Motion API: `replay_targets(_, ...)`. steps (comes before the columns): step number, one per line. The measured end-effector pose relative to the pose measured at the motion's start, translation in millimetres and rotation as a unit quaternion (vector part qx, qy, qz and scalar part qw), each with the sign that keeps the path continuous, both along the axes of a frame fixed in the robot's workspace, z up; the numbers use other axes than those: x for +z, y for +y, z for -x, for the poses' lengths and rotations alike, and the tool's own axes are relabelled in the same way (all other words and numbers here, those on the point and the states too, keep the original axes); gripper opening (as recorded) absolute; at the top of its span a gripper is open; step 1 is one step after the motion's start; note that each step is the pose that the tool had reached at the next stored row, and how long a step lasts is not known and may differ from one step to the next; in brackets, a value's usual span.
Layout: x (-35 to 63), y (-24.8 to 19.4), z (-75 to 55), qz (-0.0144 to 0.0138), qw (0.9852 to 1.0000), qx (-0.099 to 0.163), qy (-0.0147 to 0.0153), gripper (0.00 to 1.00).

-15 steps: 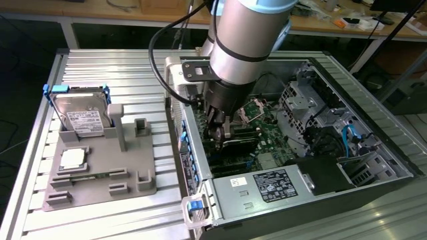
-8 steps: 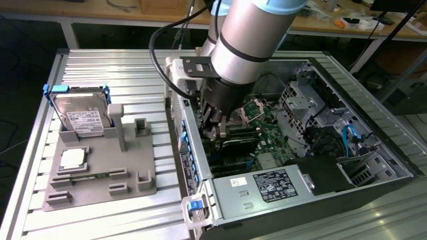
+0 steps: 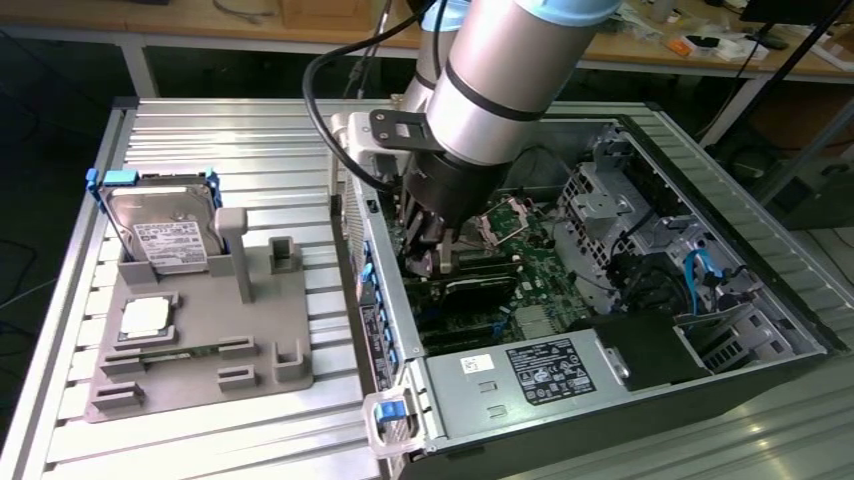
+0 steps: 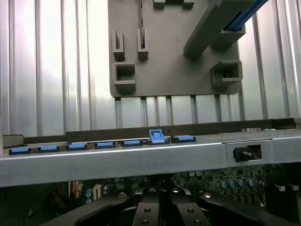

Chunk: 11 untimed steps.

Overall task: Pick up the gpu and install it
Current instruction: 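Press down on the gpu until it lock into place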

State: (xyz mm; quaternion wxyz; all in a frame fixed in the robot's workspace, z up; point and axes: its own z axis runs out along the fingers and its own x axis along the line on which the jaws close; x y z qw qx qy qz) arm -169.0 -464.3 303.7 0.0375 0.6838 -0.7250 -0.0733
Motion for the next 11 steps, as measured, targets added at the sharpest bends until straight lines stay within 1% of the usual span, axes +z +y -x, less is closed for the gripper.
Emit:
replay_targets(2,-0.1,0.6,-0.5,0.0017,1.0000,-0.001,0.0013,0.11)
replay_targets(4,0.0,0.6,-1.2,0.0020,1.0000,-0.002,0.0022,0.11)
replay_targets(7,0.0,0.6,-2.5,0.0020,1.0000,-0.003,0.0026,0.11)
replay_targets(8,0.0,0.7,-3.6,0.0020,1.0000,-0.004,0.0039,0.11)
replay_targets(9,-0.1,0.6,-4.6,0.0020,1.0000,-0.004,0.0069,0.11)
replay_targets(11,-0.1,0.7,-6.9,0.0020,0.9999,-0.005,0.0146,0.11)
